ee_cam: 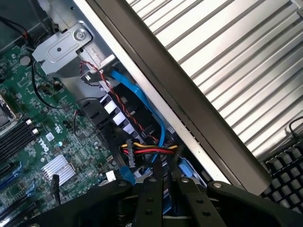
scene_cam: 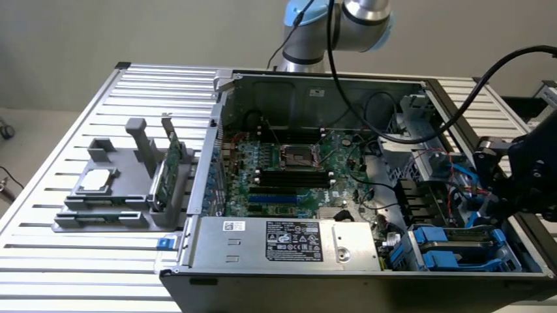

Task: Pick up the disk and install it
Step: 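Insert the first disk wire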

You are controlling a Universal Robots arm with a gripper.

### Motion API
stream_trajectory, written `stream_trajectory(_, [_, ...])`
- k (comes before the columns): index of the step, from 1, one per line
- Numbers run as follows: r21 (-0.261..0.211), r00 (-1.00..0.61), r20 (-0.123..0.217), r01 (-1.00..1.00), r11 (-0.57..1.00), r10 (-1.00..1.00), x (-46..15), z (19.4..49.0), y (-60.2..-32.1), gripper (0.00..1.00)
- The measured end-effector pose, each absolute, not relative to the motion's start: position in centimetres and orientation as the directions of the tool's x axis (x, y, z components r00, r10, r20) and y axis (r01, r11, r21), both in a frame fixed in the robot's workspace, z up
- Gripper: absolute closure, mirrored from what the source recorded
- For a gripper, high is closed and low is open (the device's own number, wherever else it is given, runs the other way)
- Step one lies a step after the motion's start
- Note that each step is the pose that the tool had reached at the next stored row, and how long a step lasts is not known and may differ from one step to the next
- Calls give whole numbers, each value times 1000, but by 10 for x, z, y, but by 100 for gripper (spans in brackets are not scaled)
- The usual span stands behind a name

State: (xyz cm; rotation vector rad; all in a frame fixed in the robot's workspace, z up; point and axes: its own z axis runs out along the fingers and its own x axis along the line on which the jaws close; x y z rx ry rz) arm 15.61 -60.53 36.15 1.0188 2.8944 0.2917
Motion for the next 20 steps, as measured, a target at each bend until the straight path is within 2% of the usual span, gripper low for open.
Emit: stream_trajectory(20, [208, -747, 17, 653, 728, 665, 156, 362, -616, 81])
